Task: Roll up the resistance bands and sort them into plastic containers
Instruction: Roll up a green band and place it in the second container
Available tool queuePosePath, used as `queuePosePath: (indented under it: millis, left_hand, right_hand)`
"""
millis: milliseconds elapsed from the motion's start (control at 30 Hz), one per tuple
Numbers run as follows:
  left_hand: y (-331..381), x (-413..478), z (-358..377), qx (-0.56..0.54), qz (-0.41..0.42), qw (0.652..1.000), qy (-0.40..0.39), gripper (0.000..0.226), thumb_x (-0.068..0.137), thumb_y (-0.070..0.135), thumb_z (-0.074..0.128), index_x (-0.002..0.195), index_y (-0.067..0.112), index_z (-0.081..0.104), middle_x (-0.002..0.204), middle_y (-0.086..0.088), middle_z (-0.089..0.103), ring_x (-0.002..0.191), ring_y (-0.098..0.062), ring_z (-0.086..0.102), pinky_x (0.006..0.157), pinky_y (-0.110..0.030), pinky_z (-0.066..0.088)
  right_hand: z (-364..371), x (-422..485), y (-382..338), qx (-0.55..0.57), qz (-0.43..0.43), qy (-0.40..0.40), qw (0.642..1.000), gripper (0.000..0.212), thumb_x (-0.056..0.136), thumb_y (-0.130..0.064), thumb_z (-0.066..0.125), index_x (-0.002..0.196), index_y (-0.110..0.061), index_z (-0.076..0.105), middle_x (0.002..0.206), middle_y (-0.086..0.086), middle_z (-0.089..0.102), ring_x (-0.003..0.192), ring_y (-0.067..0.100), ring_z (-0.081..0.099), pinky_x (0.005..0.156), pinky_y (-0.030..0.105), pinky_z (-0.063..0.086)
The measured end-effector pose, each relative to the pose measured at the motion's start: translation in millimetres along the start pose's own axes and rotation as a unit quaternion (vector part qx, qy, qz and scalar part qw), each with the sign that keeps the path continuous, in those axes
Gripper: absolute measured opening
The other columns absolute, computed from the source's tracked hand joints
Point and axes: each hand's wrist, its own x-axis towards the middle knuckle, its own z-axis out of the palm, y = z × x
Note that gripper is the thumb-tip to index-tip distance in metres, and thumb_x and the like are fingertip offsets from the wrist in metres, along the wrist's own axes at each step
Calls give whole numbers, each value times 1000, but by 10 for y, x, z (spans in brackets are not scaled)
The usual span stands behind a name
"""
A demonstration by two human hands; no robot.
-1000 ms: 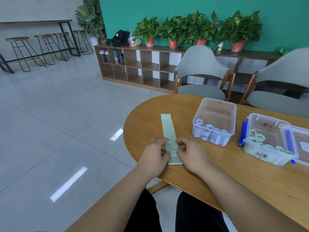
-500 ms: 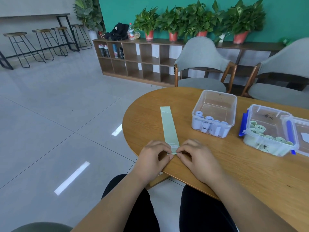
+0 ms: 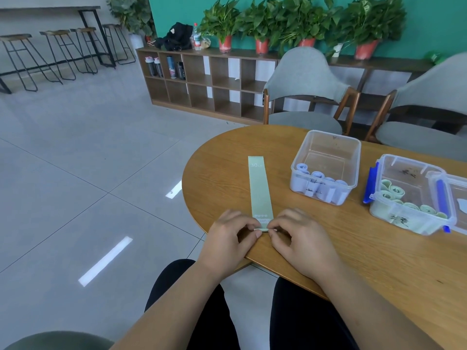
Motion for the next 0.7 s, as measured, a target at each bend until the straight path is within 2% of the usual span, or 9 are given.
queuePosePath:
  millis: [133,267,400,600,700]
  left_hand:
    - [8,4,-5,-6,-2,1000,5,11,92,23,83,101,22,77,96,14,68,99,-10,62,82,-28,52]
    - [18,2,-5,-20,-8,1000,8,10,92,18,81,100,21,77,96,15,69,98,-10,63,83,-28,53]
    - [29,5,0,-16,-18,1000,-1,10,92,16,80,98,23,77,94,15,68,98,-10,63,83,-27,52]
    - [14,23,60,23,-24,999,12,4,93,21,78,96,22,77,95,13,64,98,-10,57,82,-28,51]
    - [2,27,77,37,-25,999,11,3,94,24,77,96,21,78,97,12,64,99,-11,56,82,-30,52]
  right_hand:
    - [-5,11,18,16,4,-2,1000,7,95,-30,70,100,-30,75,97,-19,62,96,5,58,73,35,54]
    - [-19,18,27,37,10,-4,999,7,95,-28,72,101,-32,74,89,-21,60,87,4,56,73,33,52]
    - [-55,24,-1,44,25,-6,999,10,93,-25,74,95,-34,69,83,-25,55,84,-1,53,71,26,48]
    - [6,35,-3,-10,24,-9,1000,1,95,-31,68,95,-32,70,93,-18,57,92,4,54,73,33,52]
    - [24,17,4,-31,19,2,999,7,93,-33,71,97,-28,75,96,-15,57,95,7,57,75,33,53]
